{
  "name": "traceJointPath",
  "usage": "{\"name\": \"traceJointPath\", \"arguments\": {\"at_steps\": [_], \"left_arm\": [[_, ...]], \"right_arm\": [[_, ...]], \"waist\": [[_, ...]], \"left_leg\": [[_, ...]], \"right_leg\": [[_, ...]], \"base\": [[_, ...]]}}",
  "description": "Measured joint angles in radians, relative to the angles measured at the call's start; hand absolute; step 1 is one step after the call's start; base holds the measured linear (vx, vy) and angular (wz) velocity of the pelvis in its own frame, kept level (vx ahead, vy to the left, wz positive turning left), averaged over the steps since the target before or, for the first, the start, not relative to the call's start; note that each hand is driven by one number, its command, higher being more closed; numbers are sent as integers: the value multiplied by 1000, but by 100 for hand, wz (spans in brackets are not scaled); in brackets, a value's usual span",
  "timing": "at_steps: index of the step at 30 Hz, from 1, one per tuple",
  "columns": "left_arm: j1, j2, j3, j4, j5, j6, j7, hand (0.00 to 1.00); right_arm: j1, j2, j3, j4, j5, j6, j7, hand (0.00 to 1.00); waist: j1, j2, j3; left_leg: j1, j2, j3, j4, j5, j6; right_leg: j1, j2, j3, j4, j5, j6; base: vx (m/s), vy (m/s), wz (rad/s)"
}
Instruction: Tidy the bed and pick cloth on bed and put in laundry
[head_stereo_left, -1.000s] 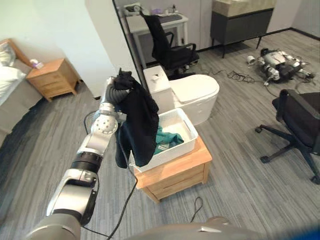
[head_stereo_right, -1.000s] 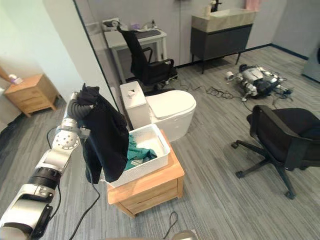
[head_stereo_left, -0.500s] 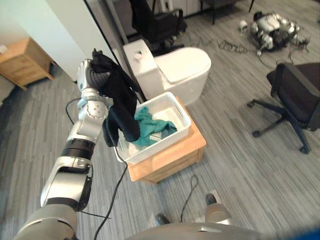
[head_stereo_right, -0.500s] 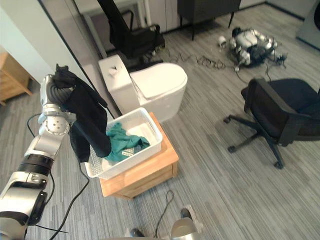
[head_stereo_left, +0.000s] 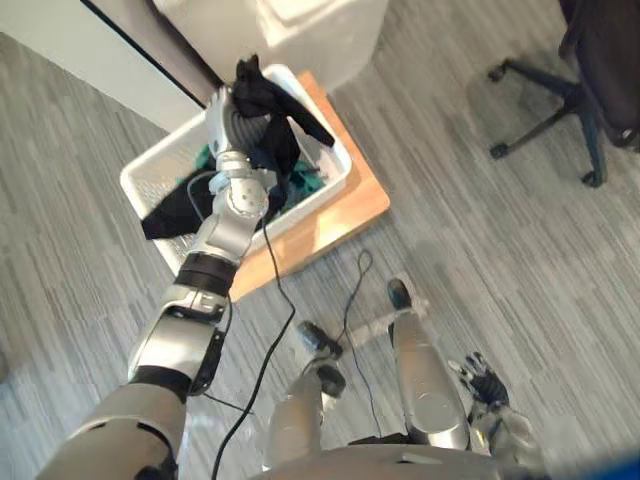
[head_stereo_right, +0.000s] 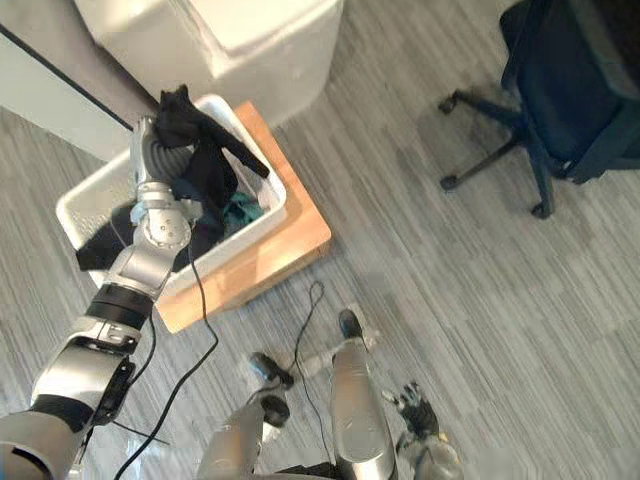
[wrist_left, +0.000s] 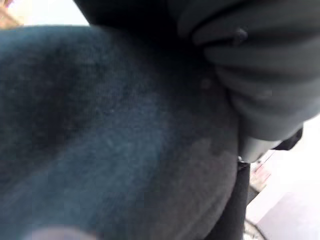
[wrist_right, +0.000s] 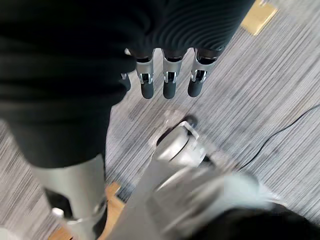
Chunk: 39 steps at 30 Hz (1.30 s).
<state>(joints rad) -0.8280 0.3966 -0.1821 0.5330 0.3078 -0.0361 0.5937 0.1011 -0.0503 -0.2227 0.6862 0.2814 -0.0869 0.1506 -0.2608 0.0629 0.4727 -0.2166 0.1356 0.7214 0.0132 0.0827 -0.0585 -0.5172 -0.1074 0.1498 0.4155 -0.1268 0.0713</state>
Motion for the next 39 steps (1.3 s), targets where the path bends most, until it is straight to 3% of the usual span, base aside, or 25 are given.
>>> {"name": "traceJointPath", "arguments": {"at_steps": [5,6,13,20,31,34,37,39], "left_arm": [[-32,7,-5,15,39,60,29,100],[-44,6,-6,33,45,79,28,0],[-96,6,-7,51,29,202,28,0],[-134,25,-6,50,-31,230,33,0],[-141,95,60,-62,-60,201,33,0],[-137,114,89,-82,-85,188,-5,0],[-122,145,119,-82,-170,157,-51,0],[-70,179,164,-83,-263,108,-95,0]], "right_arm": [[-29,-33,105,-58,98,11,-7,0],[-35,-36,121,-76,129,18,-6,0],[-38,-51,153,-107,208,25,3,0],[-54,-48,159,-120,230,25,22,0],[-52,-54,150,-97,192,48,43,0],[-51,-67,148,-90,172,52,48,0],[-51,-74,139,-77,151,53,64,0],[-50,-75,116,-41,118,58,81,0]], "waist": [[17,-38,49],[20,-46,56],[59,-52,58],[77,-54,59],[113,-57,57],[115,-56,56],[117,-55,54],[117,-50,33]], "left_leg": [[-99,49,26,96,-38,11],[-117,58,22,114,-44,13],[-187,78,-21,155,-55,23],[-184,76,-43,170,-72,33],[-78,70,-17,186,-127,33],[-41,69,-16,184,-129,36],[9,63,-19,175,-129,37],[54,46,-19,141,-114,34]], "right_leg": [[-68,14,-5,5,1,-1],[-76,14,-9,1,2,-2],[-83,4,-59,-38,31,-3],[-55,-13,-83,-47,36,-1],[50,-45,-136,-47,36,-1],[91,-53,-164,-48,36,-1],[146,-62,-194,-51,35,-1],[192,-70,-220,-72,35,-1]], "base": [[-14,-33,1],[-18,-26,5],[5,-20,16],[34,-2,10],[56,10,1],[87,2,9],[83,12,9],[86,24,12]]}}
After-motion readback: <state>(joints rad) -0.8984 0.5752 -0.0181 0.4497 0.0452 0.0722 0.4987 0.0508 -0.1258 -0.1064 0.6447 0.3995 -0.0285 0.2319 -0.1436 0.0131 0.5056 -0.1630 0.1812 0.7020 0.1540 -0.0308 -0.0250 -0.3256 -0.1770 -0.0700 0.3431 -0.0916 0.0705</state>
